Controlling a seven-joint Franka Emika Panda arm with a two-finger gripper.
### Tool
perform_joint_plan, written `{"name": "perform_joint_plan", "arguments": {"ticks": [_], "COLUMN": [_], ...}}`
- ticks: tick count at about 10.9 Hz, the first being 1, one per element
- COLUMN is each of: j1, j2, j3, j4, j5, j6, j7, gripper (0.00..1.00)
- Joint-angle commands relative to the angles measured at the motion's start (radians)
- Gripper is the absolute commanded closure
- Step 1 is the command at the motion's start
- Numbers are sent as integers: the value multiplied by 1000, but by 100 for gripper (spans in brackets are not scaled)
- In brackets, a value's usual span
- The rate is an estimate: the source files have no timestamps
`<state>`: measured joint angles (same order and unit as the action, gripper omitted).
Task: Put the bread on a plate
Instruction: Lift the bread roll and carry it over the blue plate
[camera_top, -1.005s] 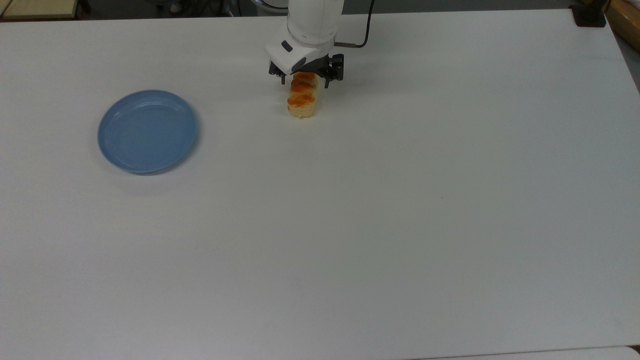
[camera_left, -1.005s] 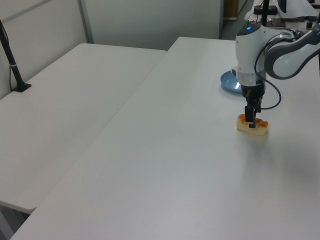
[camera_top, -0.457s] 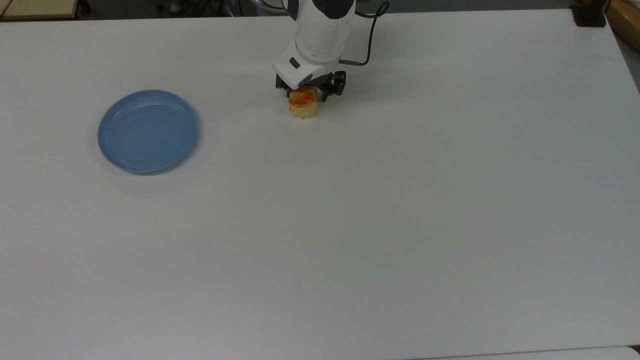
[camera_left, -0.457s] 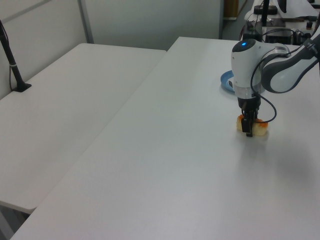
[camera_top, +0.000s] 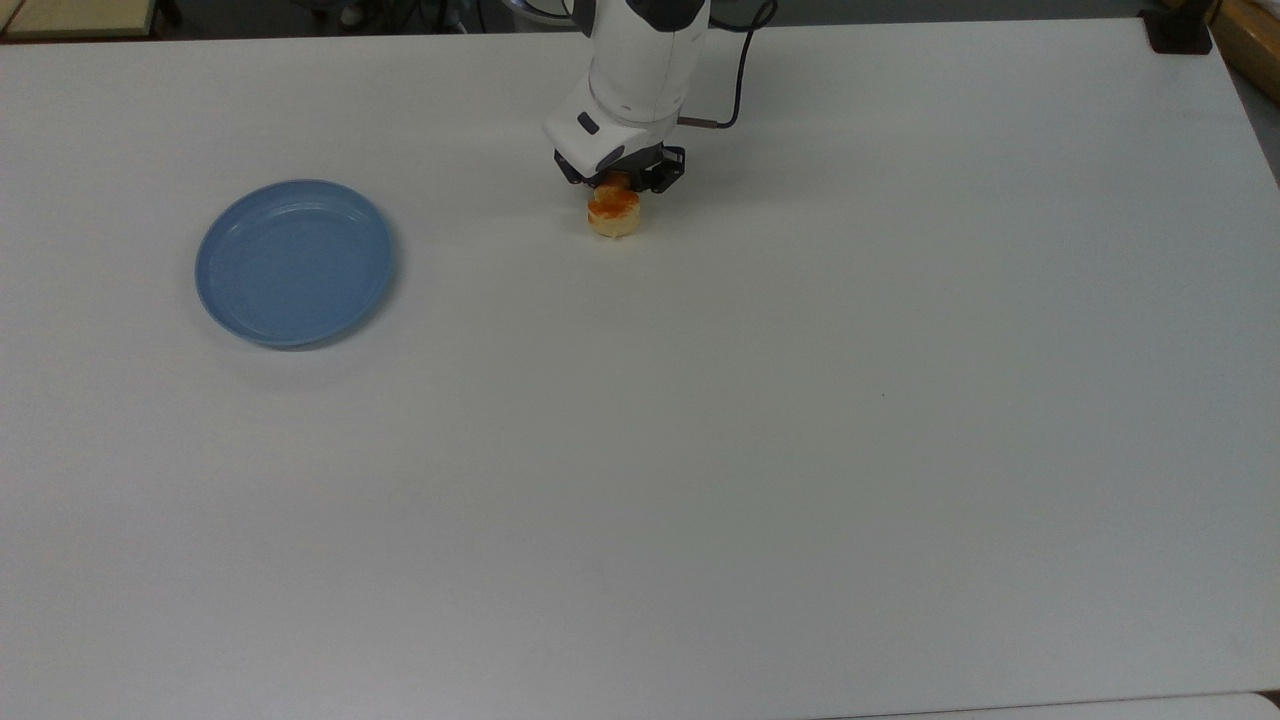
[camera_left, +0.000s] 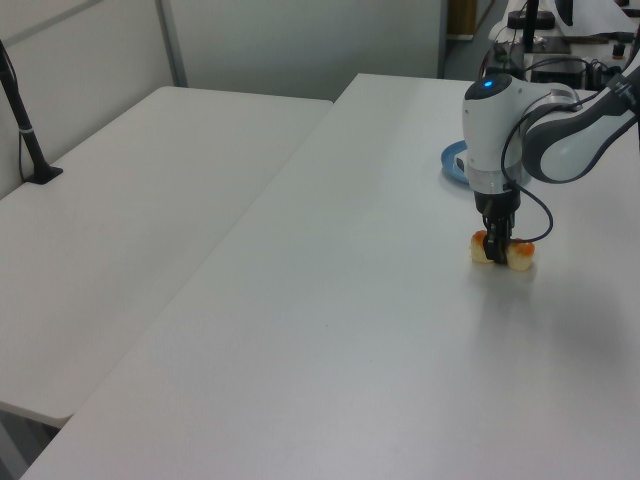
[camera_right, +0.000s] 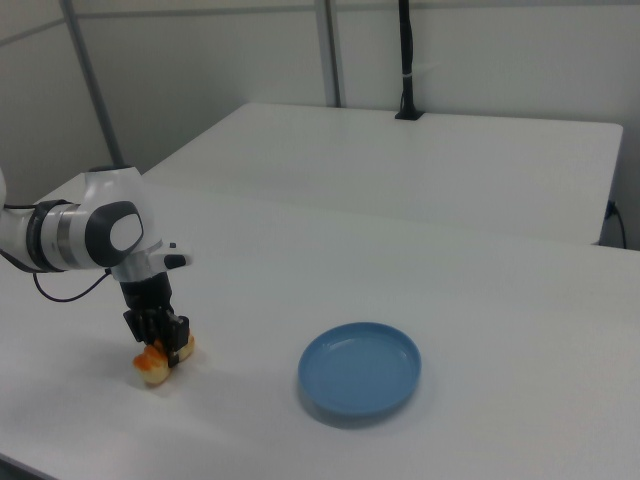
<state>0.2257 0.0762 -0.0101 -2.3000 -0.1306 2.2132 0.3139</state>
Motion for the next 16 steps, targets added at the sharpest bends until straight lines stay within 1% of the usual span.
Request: {"name": "perform_joint_plan", "arguments": {"ticks": [1, 3, 4, 6, 7, 8, 10, 12, 13, 15, 16], "j1": [-23, -61, -80, -130, -166, -196, -235, -246, -258, -275, -273], "j2": [-49, -44, -32, 2, 29, 77, 173, 227, 247, 287, 296], "j3": [-7, -28, -49, -105, -126, -145, -195, -246, -254, -264, -278], "j4": [81, 183, 235, 325, 365, 423, 539, 565, 567, 564, 559], "j5": [-6, 17, 31, 34, 34, 34, 35, 36, 36, 31, 31], "j6": [-134, -226, -254, -264, -265, -265, -260, -233, -186, -150, -141], "j7": [-83, -149, -186, -258, -292, -317, -360, -404, -409, -432, -435], "gripper": [71, 71, 71, 71, 71, 71, 71, 71, 71, 71, 71]}}
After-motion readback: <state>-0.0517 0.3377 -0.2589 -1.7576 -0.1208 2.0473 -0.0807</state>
